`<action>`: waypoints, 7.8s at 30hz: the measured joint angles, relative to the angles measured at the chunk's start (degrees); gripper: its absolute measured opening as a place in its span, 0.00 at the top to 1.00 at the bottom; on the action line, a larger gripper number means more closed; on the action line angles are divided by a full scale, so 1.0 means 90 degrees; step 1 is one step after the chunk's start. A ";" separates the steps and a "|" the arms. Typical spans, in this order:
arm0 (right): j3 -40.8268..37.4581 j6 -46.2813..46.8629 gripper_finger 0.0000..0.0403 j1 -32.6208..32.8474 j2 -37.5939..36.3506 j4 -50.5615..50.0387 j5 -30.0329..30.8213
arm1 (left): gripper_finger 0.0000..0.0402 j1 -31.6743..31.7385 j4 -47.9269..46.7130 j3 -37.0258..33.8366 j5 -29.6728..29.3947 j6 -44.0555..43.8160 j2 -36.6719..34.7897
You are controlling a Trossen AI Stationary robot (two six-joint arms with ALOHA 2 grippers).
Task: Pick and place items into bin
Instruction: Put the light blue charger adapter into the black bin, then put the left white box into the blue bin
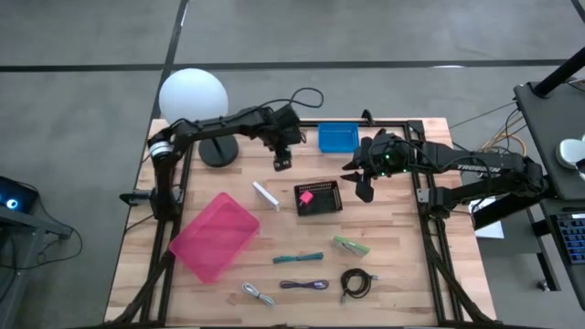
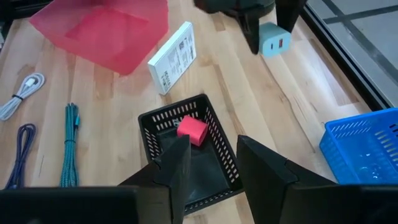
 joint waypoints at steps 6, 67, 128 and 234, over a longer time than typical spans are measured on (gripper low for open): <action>0.0035 -0.0096 0.72 -0.0002 -0.0023 -0.0002 0.0002 | 0.55 -0.0587 0.0987 0.0066 0.0038 -0.0778 -0.0150; 0.0045 -0.0330 0.78 0.0000 -0.0117 -0.0016 -0.0015 | 0.51 -0.2300 0.2944 -0.0556 -0.0041 -0.4351 0.1040; 0.0043 -0.0233 0.78 0.0000 -0.0112 -0.0013 -0.0006 | 0.33 -0.1908 -0.2517 -0.1582 -0.1509 0.0710 -0.0971; 0.0057 -0.2384 0.45 -0.0002 0.0177 0.1640 0.0333 | 0.95 -0.1834 0.1489 0.0131 -0.1268 -0.0283 -0.1158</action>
